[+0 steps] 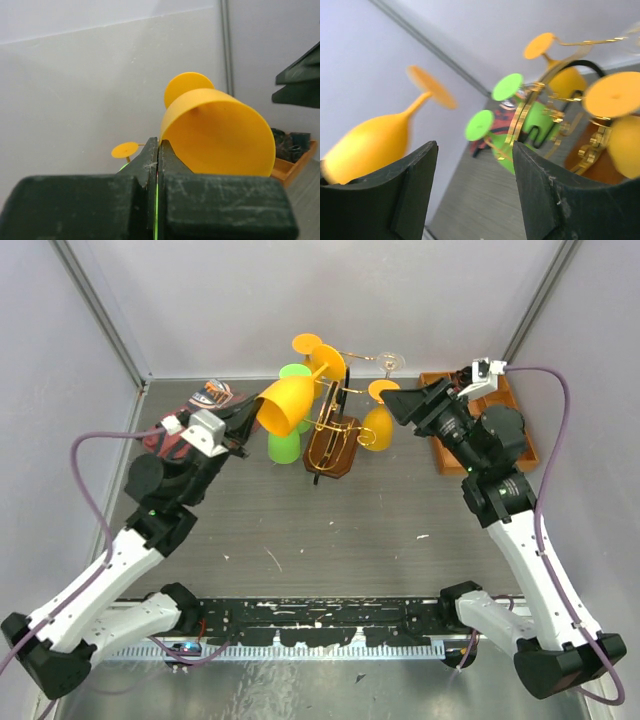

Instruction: Place the wine glass upside down on the wine glass rack

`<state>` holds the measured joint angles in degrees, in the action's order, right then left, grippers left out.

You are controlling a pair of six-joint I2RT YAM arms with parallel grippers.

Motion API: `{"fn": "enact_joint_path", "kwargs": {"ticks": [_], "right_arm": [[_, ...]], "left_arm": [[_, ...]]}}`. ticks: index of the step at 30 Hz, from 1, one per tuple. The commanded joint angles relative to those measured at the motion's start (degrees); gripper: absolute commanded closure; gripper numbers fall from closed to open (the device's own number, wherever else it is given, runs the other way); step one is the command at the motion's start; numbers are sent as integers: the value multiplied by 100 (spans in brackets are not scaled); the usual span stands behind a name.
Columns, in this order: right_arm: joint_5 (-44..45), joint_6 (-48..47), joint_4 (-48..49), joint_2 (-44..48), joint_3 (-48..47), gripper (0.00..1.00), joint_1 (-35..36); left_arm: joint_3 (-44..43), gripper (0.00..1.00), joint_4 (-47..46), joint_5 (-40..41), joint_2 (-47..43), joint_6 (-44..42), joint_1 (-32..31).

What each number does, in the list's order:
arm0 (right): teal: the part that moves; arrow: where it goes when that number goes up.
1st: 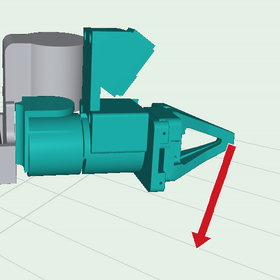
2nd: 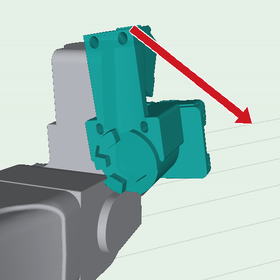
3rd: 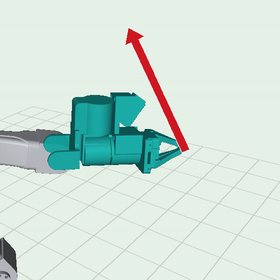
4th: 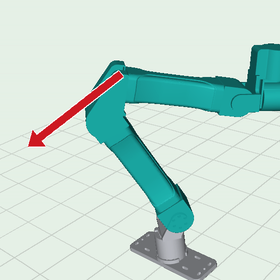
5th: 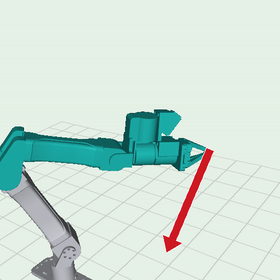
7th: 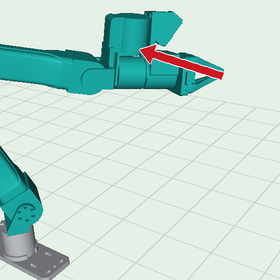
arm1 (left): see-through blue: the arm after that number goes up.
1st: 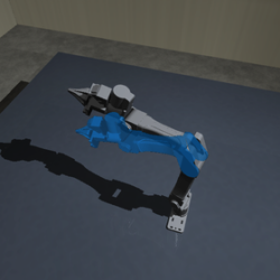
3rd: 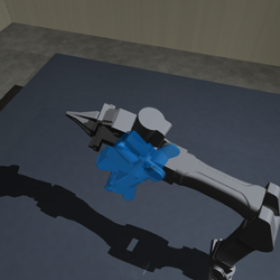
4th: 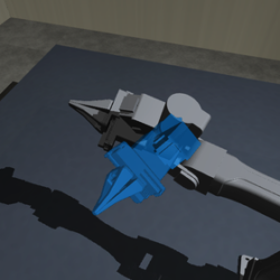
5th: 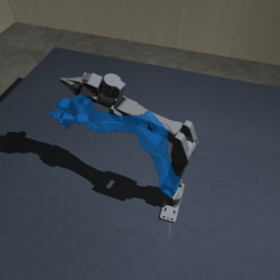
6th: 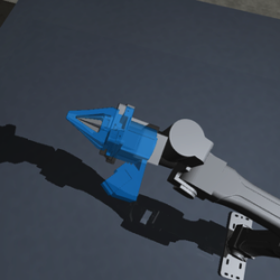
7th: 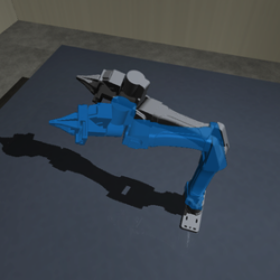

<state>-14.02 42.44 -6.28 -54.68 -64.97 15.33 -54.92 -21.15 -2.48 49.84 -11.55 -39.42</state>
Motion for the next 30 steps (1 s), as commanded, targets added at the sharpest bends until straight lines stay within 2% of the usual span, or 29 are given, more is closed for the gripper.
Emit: {"fn": "enact_joint_path", "kwargs": {"ticks": [1,4,7,16,24,30], "right_arm": [[-380,830,1580,-79,-34,33,450],[-456,791,2022,-452,-263,33,993],[-479,611,2157,-1010,-672,33,1443],[13,545,3429,-1619,-887,33,1831],[38,964,4862,-2257,-864,33,2032],[-3,1071,5045,-2762,-1247,33,2139]], "left_arm": [[576,100,-2729,588,254,-416,-10],[929,100,-4005,754,545,-481,-16],[996,100,-4381,934,733,-445,-26],[1297,100,-5125,1417,771,-471,-35],[1647,100,-5704,1706,879,-367,-34],[1738,100,-5778,1697,826,-374,-35]]}}
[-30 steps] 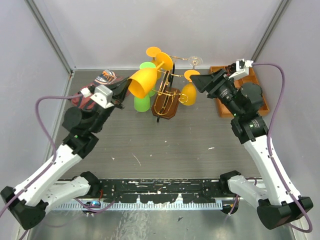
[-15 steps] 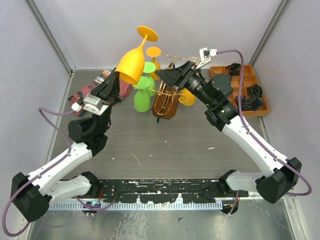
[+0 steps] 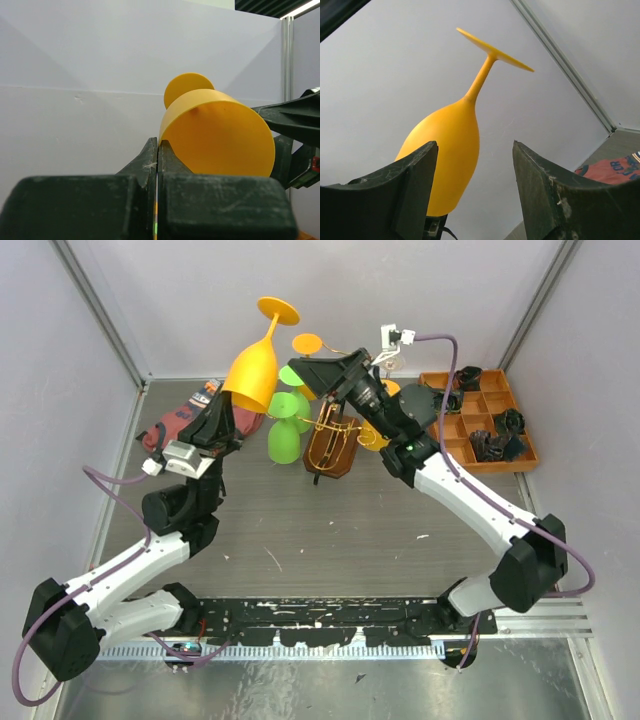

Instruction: Place the wine glass upside down on the wine glass rack

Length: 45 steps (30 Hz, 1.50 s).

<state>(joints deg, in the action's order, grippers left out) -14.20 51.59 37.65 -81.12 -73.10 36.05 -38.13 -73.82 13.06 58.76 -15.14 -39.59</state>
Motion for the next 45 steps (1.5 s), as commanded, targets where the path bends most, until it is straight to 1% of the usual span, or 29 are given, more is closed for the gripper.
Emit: {"fn": "enact_joint_path", "kwargs": {"ticks": [1,11,17,26,29,32,34,39,42,45], "right_arm": [[8,171,701,-191,-474,33,75],[-119,456,1358,-822,-876,33,83],[-132,679,1505,-1081,-1029,33,86],[-280,1147,2205,-1448,-1136,34,79],[-322,1259,2351,-1523,-1155,38,87],[-364,1288,2448,-1547,-1152,48,89],[-373,1272,2476,-1547,-1134,52,93],[-432,1257,2500,-1563,-1137,60,94],[-452,1257,2524,-1582,-1155,61,94],[-485,1257,2533,-1591,-1167,65,89]], "left_arm": [[67,100,-504,125,-75,-22,-21],[191,100,-484,55,-70,-9,-21],[141,100,-499,-29,16,2,-17],[171,100,-502,-181,78,107,-17],[170,100,-502,-191,81,124,-20],[170,100,-502,-172,94,134,-18],[180,100,-501,-193,96,149,-21],[243,100,-510,-260,100,246,-22],[278,100,-510,-337,103,290,-22],[297,100,-510,-339,101,301,-22]]}}
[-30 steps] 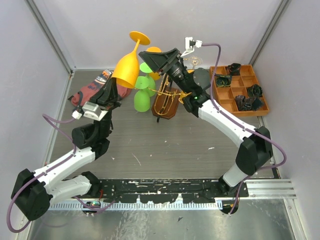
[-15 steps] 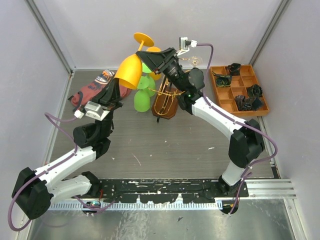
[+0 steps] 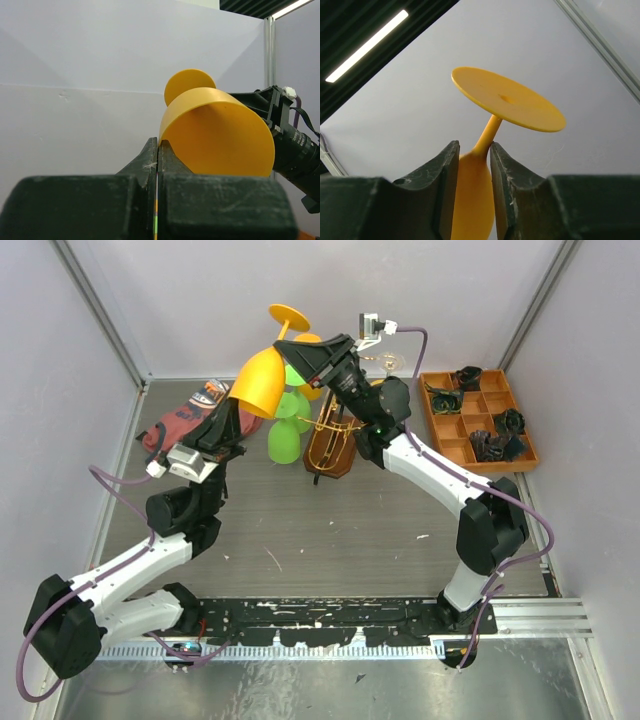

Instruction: Place the wine glass upside down on the wine glass rack

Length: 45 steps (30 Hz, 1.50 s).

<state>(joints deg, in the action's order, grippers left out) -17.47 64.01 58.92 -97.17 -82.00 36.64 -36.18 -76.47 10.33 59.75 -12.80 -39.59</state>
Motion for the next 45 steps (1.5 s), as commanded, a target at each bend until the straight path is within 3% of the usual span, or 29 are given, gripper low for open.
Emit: {"fn": "enact_joint_path", "kwargs": {"ticks": [1,6,12,14,24,29,32,38,45], "right_arm": [[-166,15,404,13,-271,67,31],[-168,-23,408,80,-198,85,35],[37,-428,164,445,66,97,39],[117,-678,-76,598,121,99,31],[507,-1714,-1096,1304,366,99,-17],[1065,-2505,-2186,1795,390,99,-55],[1410,-2959,-2706,2149,542,99,-55],[1905,-3844,-4353,2753,702,99,-46],[2902,-4711,-5377,3473,1112,99,413]], "left_arm": [[107,100,-246,-73,7,65,-22],[151,96,-160,-140,-27,67,-18],[250,69,133,-153,-224,20,-20],[284,65,290,-156,-326,-7,-19],[657,48,934,-282,-810,-176,-16],[829,41,2336,-148,-1486,-192,-9],[877,38,2640,-45,-1645,-162,-8],[31,38,4081,538,-1481,-5,-4],[-455,39,4536,591,-1154,330,36]]}}
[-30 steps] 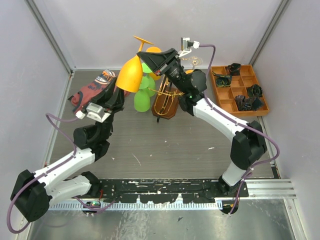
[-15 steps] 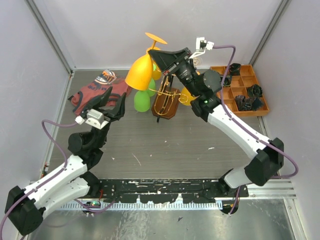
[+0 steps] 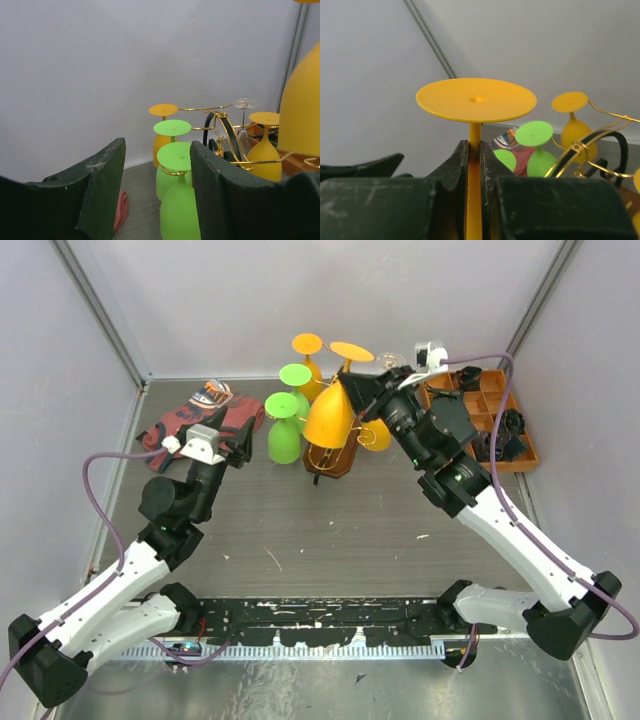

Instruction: Place the wine glass upside down on the wine glass rack

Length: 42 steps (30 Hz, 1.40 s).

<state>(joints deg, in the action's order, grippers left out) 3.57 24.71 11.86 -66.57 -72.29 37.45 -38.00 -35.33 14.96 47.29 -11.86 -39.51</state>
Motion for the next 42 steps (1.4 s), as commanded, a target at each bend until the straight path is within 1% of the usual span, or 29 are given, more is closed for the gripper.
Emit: {"fn": "enact_joint_path", "kwargs": {"ticks": [1,2,9,12,17,21,24,31,37,42], "right_arm": [[1117,-884,-715,518,213,99,476],[1366,-972,-735,628,310,99,620],[2113,-1266,-737,1084,930,99,1646],[2442,-1416,-630,1188,1251,99,1866],[2461,-1403,-55,1504,2033,99,1894],[2559,-1443,682,1907,2867,99,1912],[2605,-1616,1152,2033,3331,99,1909],[2572,-2022,1880,1972,3828,99,1914],[2720,-2035,2536,2092,4406,99,1909],[2741,-2232,2781,1939,4531,99,1911]], "left_arm": [[-285,39,427,103,116,263,24],[-287,40,416,88,142,290,22],[-235,40,340,48,260,355,39],[-196,40,324,16,272,351,31],[-119,40,267,7,258,359,31],[-32,40,122,15,296,425,34],[25,40,20,-26,337,464,31],[133,40,-128,-38,369,432,33],[187,40,-187,-39,362,412,32],[196,41,-195,-80,381,412,32]]}}
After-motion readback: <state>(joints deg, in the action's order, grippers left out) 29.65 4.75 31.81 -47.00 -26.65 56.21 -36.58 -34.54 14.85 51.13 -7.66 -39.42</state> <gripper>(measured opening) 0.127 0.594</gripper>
